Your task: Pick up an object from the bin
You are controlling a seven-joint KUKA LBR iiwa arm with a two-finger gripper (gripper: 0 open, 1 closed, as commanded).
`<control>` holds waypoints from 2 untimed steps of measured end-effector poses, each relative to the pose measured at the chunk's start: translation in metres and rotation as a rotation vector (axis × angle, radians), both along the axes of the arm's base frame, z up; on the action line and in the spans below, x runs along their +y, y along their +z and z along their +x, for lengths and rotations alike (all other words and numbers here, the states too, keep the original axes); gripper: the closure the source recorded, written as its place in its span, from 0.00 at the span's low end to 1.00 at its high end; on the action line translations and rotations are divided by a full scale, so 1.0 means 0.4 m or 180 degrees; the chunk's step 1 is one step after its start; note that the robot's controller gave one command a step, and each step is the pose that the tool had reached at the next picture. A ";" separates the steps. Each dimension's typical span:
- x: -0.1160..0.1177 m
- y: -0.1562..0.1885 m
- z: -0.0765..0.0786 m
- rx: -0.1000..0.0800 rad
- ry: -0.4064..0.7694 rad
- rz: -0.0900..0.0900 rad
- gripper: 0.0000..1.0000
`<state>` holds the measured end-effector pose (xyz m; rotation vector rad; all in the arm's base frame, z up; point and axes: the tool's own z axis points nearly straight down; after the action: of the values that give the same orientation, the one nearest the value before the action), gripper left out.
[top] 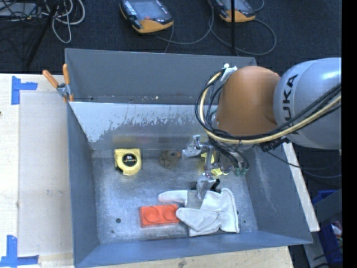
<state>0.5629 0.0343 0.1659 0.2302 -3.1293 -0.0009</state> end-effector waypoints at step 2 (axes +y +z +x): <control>0.073 -0.227 -0.044 -0.0017 -0.0266 -0.0002 1.00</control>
Offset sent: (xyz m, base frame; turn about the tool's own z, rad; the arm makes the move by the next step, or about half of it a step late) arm -0.0204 0.0289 -0.0959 0.0837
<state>0.5451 0.0636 0.0751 0.0994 -3.1416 0.0004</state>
